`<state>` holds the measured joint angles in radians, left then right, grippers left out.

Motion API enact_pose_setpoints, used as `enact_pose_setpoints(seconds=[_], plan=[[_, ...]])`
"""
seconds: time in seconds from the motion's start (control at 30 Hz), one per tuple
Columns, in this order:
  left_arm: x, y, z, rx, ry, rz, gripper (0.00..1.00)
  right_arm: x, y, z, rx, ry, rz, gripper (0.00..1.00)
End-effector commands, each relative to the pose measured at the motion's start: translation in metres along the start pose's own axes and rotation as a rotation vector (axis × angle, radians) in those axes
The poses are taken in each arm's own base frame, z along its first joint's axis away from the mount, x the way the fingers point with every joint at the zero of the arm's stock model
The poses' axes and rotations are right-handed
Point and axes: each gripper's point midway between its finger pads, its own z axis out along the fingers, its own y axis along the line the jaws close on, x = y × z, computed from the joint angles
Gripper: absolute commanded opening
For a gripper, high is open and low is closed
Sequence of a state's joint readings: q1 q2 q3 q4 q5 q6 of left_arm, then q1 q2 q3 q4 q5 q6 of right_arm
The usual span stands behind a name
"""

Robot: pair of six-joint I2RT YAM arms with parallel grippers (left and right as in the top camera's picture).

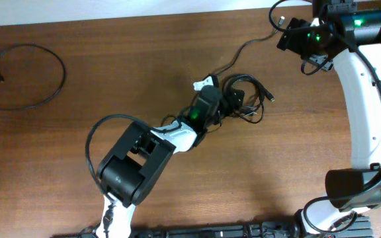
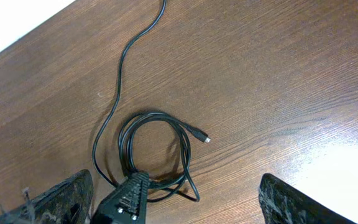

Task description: Untangle cables

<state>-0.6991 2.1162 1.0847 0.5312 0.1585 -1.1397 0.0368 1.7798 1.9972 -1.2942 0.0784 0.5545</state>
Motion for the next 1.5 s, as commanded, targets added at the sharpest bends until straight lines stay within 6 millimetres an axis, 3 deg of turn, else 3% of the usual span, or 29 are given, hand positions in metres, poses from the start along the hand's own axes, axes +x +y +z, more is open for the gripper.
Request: enact_pose_setpoints(seconds=[0.0,0.2,0.3,0.33,0.37,0.4,0.5,0.57,0.6,0.63,0.7,0.77,0.83,0.9,0.93,1.03,1.07,1.1,1.13,1.17,1.2,1.27,1.3,1.33,1.4,1.47], plan=[[0.009,-0.004,0.007,0.014,-0.018,-0.009,0.58,-0.001,-0.003,0.005,0.017,0.003,0.015,0.84],[0.0,-0.013,0.009,0.009,-0.095,-0.032,0.52,-0.001,-0.003,0.005,0.018,0.003,0.014,0.84],[-0.004,-0.02,0.02,0.026,-0.098,-0.004,0.3,-0.001,-0.003,0.005,0.019,0.004,0.014,0.84],[-0.001,-0.019,0.023,0.03,-0.082,-0.004,0.1,-0.001,-0.004,0.005,0.02,0.005,0.003,0.84],[-0.005,-0.027,0.022,0.067,-0.069,0.061,0.0,-0.001,-0.004,0.005,0.02,0.006,0.003,0.84],[-0.015,-0.039,0.015,0.123,-0.05,0.12,0.0,-0.001,-0.004,0.005,0.021,0.006,0.003,0.84],[-0.087,-0.09,-0.057,0.226,-0.071,0.404,0.0,0.003,-0.006,0.005,0.028,0.019,0.002,0.85],[-0.118,-0.116,-0.118,0.183,-0.136,0.601,0.0,0.01,-0.004,0.01,0.018,0.05,0.001,0.85],[-0.123,-0.122,-0.133,0.178,-0.151,0.64,0.0,0.015,-0.001,0.013,-0.001,0.073,0.001,0.84],[-0.126,-0.137,-0.158,0.18,-0.179,0.714,0.0,0.025,0.005,0.021,-0.04,0.118,0.001,0.85],[-0.133,-0.17,-0.207,0.211,-0.262,0.825,0.0,0.065,0.035,0.05,-0.215,0.274,-0.031,0.85],[-0.136,-0.164,-0.211,0.186,-0.259,0.838,0.0,0.086,0.073,0.052,-0.443,0.334,-0.167,0.84],[-0.134,-0.162,-0.213,0.216,-0.223,0.836,0.0,0.096,0.094,0.06,-0.516,0.324,-0.211,0.85],[-0.133,-0.162,-0.219,0.274,-0.181,0.841,0.0,0.112,0.126,0.05,-0.656,0.305,-0.37,0.84],[-0.146,-0.154,-0.226,0.269,-0.193,0.83,0.0,0.124,0.151,0.034,-0.791,0.289,-0.492,0.84],[-0.174,-0.14,-0.237,0.238,-0.231,0.664,0.0,0.144,0.186,0.014,-0.917,0.27,-0.59,0.84],[-0.179,-0.137,-0.237,0.223,-0.244,0.593,0.0,0.16,0.201,0.007,-0.946,0.274,-0.636,0.84],[-0.182,-0.136,-0.238,0.215,-0.255,0.562,0.0,0.169,0.205,0.008,-0.951,0.291,-0.65,0.84],[-0.188,-0.14,-0.24,0.226,-0.282,0.494,0.0,0.186,0.21,0.027,-0.922,0.345,-0.66,0.84],[-0.191,-0.147,-0.244,0.255,-0.3,0.475,0.0,0.197,0.211,0.043,-0.907,0.386,-0.659,0.78],[-0.192,-0.152,-0.247,0.272,-0.31,0.469,0.0,0.21,0.212,0.06,-0.887,0.432,-0.66,0.64],[-0.195,-0.164,-0.272,0.307,-0.332,0.498,0.0,0.215,0.203,0.095,-0.787,0.449,-0.651,0.56],[-0.205,-0.157,-0.296,0.284,-0.359,0.488,0.0,0.19,0.181,0.125,-0.595,0.358,-0.633,0.54],[-0.211,-0.147,-0.312,0.254,-0.366,0.467,0.0,0.17,0.163,0.138,-0.501,0.309,-0.613,0.46],[-0.213,-0.134,-0.352,0.24,-0.359,0.52,0.0,0.141,0.131,0.152,-0.416,0.289,-0.544,0.35],[-0.205,-0.129,-0.371,0.226,-0.346,0.608,0.0,0.117,0.09,0.16,-0.352,0.315,-0.451,0.17]])
